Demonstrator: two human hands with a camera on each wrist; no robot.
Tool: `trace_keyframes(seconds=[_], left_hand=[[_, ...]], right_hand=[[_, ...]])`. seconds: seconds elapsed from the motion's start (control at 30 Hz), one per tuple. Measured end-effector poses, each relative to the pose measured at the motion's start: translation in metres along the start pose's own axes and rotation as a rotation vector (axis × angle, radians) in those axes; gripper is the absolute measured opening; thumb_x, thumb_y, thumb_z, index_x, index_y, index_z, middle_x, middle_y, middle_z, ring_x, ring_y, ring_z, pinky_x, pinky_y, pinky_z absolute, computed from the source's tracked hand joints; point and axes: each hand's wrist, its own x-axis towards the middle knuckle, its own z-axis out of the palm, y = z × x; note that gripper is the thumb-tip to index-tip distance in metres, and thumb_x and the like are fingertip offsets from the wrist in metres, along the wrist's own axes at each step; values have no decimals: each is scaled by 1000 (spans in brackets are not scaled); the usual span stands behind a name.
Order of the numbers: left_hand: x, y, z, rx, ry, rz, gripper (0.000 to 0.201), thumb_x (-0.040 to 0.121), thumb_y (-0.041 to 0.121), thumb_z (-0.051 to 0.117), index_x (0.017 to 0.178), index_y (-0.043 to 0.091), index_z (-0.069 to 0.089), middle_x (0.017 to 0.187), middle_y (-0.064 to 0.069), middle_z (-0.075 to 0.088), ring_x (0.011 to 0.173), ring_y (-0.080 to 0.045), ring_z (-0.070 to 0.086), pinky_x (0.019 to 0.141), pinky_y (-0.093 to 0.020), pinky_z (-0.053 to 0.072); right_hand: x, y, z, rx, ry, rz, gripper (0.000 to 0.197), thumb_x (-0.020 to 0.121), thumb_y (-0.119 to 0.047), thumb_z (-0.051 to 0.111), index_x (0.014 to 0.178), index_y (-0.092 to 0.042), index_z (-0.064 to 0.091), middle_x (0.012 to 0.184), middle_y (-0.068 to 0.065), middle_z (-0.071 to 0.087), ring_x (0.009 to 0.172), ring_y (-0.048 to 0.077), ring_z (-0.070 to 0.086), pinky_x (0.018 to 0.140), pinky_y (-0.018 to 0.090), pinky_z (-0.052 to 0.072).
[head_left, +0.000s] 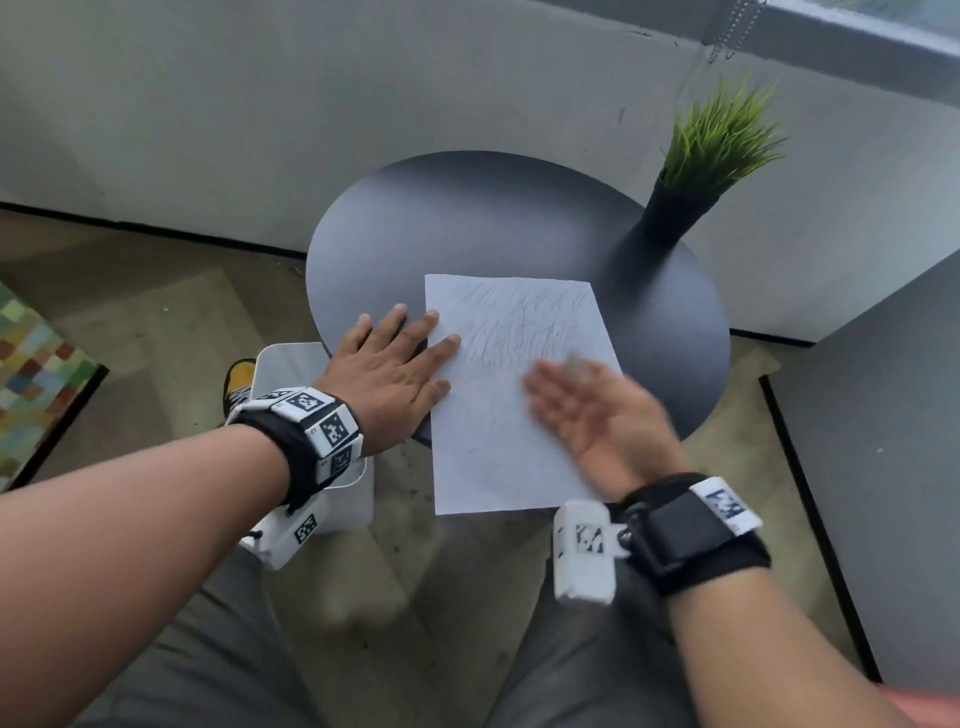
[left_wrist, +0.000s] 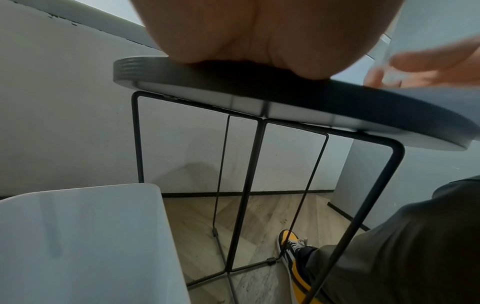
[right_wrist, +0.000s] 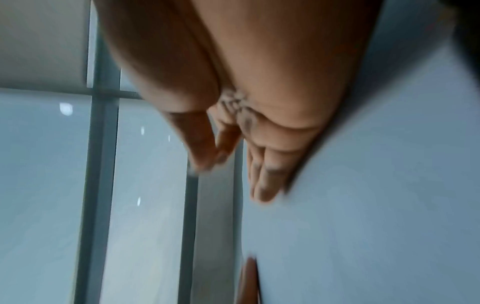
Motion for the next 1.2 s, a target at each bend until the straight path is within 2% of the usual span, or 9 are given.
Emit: trace_keyframes(seconds=[0.1, 0.17, 0.3, 0.5, 0.73, 0.8, 0.9, 1.07, 1.2], left_hand=[[0, 0, 1, 5, 5, 1, 59, 101, 56, 12, 157, 42, -1, 166, 9, -10, 152, -19, -13, 122, -47, -6], [0, 1, 0, 6, 14, -2, 59, 101, 55, 12, 157, 42, -1, 166, 9, -10, 152, -19, -13, 122, -47, -6], [-1, 0, -2, -13, 1, 0, 59, 101, 57, 14, 157, 43, 1, 166, 9, -9, 152, -19, -13, 122, -47, -6], [1, 0, 0, -35, 6, 0, 62, 97, 63, 15, 155, 46, 3, 166, 11, -7, 152, -18, -13, 122, -48, -7], [1, 2, 3, -12, 31, -9, 62, 96, 63, 16, 155, 47, 4, 166, 10, -5, 153, -20, -9, 122, -49, -5], [0, 2, 2, -19, 30, -4, 61, 98, 63, 18, 155, 46, 5, 167, 10, -4, 153, -21, -9, 122, -49, -5], [0, 1, 2, -22, 24, 1, 61, 97, 64, 15, 155, 47, 3, 167, 9, -5, 153, -21, -10, 122, -49, -5], [0, 1, 2, -26, 30, 0, 67, 91, 67, 4, 155, 47, 2, 167, 10, -5, 153, -21, -9, 122, -49, -4], [-1, 1, 0, -53, 8, 7, 61, 97, 64, 14, 155, 47, 3, 167, 10, -7, 153, -20, -12, 122, -49, -6]], right_hand=[[11, -41, -24, -90, 444, -392, 17, 90, -23, 66, 102, -15, 58, 98, 7, 67, 102, 25, 65, 87, 36, 56], [8, -43, -17, -150, 305, -382, 12, 91, -20, 65, 99, -15, 57, 107, 8, 68, 101, 24, 67, 88, 37, 54], [-4, -9, 2, -360, -195, 53, 12, 88, -9, 63, 96, -11, 54, 121, 14, 67, 102, 30, 67, 82, 38, 55], [4, -50, -30, -470, 235, -200, 8, 90, -10, 64, 90, -13, 56, 109, 17, 63, 86, 26, 65, 69, 35, 56], [-36, 6, 38, -524, -415, 250, 11, 91, -5, 61, 98, -6, 52, 117, 23, 67, 106, 37, 67, 91, 44, 52], [-28, 15, 43, -464, -295, 201, 8, 92, -3, 60, 95, -7, 54, 120, 27, 62, 108, 35, 66, 93, 44, 51], [-10, 2, 39, -349, 142, -136, 7, 92, -14, 65, 93, -14, 58, 108, 16, 62, 99, 26, 62, 88, 37, 52], [-17, 14, 48, -271, -222, 167, 7, 94, -3, 55, 98, -9, 52, 119, 23, 65, 111, 38, 64, 98, 45, 48], [5, -3, 29, -220, 273, -248, 9, 91, -15, 65, 95, -17, 57, 106, 8, 63, 99, 24, 62, 82, 36, 52]])
